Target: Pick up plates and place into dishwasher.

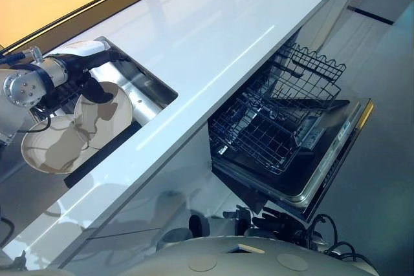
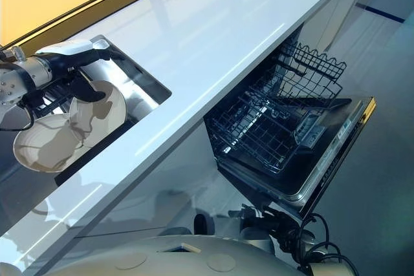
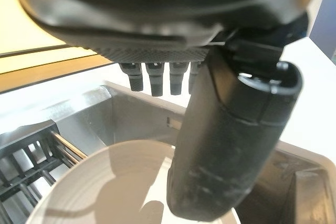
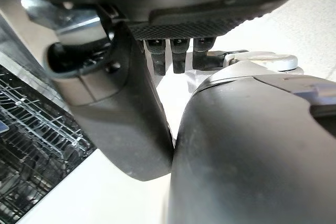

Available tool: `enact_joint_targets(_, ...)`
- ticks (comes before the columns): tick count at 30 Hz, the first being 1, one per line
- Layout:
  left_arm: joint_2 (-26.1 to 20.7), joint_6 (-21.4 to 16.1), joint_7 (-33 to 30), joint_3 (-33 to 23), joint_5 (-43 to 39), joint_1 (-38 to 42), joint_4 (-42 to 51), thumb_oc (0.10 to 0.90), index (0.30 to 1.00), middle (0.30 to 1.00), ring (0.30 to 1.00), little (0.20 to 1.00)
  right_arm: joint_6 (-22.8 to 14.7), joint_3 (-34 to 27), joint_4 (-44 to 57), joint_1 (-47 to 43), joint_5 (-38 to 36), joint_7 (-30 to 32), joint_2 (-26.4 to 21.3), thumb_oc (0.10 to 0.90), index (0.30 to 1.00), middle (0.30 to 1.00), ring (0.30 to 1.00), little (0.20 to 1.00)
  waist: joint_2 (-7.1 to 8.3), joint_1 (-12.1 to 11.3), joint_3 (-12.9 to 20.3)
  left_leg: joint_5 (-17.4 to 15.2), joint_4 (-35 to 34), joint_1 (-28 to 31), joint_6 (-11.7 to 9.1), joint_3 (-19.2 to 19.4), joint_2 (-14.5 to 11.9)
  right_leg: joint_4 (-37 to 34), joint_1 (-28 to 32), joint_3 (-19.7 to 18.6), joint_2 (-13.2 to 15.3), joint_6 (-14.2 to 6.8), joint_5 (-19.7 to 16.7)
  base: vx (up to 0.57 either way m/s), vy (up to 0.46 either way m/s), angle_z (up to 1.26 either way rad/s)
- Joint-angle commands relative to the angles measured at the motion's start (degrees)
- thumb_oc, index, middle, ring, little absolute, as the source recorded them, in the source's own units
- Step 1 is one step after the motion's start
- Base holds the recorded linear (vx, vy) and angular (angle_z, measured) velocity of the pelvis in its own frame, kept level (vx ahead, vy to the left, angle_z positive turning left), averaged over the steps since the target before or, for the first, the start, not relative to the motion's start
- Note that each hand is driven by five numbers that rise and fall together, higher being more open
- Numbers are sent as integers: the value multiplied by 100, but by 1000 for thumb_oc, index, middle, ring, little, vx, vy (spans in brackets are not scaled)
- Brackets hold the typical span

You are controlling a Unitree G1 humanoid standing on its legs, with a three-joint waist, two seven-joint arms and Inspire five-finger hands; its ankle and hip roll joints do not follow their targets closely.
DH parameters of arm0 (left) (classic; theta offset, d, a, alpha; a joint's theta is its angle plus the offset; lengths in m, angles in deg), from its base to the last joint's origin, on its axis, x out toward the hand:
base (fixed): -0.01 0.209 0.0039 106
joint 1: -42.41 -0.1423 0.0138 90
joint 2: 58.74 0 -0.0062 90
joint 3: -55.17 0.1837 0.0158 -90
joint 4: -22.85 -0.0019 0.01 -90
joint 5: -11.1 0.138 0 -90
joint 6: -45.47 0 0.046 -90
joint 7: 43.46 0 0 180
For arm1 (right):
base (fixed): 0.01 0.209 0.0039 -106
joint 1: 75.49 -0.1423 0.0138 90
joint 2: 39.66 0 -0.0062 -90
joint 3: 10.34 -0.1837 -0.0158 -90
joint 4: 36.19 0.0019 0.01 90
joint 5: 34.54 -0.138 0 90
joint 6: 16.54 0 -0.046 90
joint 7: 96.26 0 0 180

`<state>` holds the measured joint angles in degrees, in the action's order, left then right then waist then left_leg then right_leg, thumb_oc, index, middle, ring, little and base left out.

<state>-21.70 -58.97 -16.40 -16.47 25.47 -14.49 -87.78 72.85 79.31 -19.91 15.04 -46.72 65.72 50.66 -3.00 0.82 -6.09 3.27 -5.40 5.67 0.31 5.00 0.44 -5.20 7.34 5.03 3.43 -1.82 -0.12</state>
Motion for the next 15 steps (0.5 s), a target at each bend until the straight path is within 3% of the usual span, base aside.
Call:
enact_joint_targets(1,-629,-325,-93,-126,454,1485,-224,800,900,900,900,900,71,-62,-202,18,103,-49,-433,800,900,900,900,900,-419,5,92,-875,273,106,385,-4,369,821,-555,105,83,-547,402,0,0,0)
enact_joint_targets(6,-878,-698,25,298,1144,1929,-117,800,900,900,900,900,136,-96,-240,-28,90,-41,-517,800,900,900,900,900,-452,-1,106,-887,277,118,374,-34,390,768,-521,106,74,-537,389,0,0,0)
enact_joint_targets(15,-946,-702,117,985,910,2694,72,800,900,900,900,900,130,-128,-327,-50,23,-65,-581,800,900,900,900,900,-524,37,138,-877,197,183,360,-79,420,727,-479,63,48,-526,398,18,1,1)
